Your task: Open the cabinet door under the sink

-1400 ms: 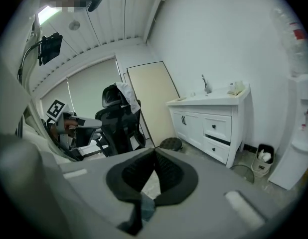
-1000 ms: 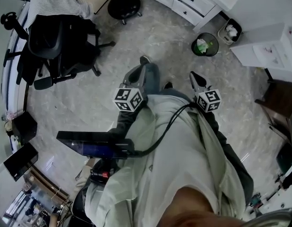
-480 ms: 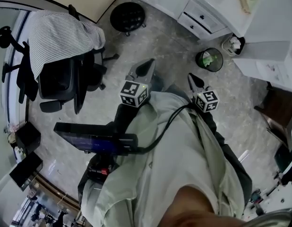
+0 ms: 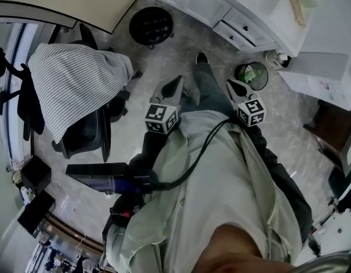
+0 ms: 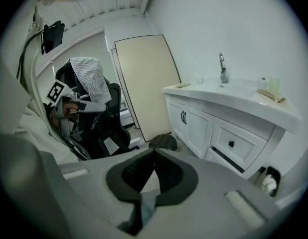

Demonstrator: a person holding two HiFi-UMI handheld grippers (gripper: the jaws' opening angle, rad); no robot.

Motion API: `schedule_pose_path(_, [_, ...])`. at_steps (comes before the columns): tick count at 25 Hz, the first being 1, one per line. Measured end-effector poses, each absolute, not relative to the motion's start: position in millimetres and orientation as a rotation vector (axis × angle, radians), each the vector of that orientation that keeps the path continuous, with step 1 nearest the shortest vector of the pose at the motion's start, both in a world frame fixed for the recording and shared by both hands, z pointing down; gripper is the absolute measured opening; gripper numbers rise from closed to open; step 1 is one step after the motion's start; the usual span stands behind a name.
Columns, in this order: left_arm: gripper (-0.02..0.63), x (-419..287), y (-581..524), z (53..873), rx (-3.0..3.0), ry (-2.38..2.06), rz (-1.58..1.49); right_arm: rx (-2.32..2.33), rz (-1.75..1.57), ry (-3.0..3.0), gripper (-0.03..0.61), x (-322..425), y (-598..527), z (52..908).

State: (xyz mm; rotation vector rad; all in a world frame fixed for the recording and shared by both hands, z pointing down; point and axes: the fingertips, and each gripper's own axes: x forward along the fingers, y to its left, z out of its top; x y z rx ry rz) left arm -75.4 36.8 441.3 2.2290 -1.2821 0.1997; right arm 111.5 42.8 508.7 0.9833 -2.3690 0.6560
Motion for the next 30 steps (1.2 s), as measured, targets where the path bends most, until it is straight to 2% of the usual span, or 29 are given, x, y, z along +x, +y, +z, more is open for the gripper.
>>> schedule_pose_path(5, [0.006, -105.9, 15.2, 454.3, 2.137, -1.388, 0.210, 0.883, 0.644, -2.405, 0.002, 81.2, -19.4, 527.2])
schedule_pose_path(13, [0.006, -142.3, -60.6, 476.6, 1.962, -1.545, 0.209, 1.016, 0.589, -2.451, 0.002, 11.9, -208.5, 577.2])
schedule_pose_path(17, [0.006, -148.7, -104.2, 495.4, 1.823, -1.594, 0.197, 1.043, 0.480, -2.483, 0.002, -27.2, -293.6, 623.4])
schedule_pose_path(23, [0.006, -155.3, -117.6, 530.8, 1.644, -1.627, 0.172, 1.197, 0.528, -2.495, 0.003, -64.3, -388.9, 695.1])
schedule_pose_path(28, [0.006, -156.2, -108.0, 545.2, 1.505, -1.663, 0.167, 1.310, 0.529, -2.407, 0.069, -75.5, -421.9, 737.8])
schedule_pose_path(30, [0.006, -157.6, -108.6, 549.3, 1.475, -1.670, 0.156, 1.367, 0.547, -2.373, 0.077, -77.3, -435.5, 746.0])
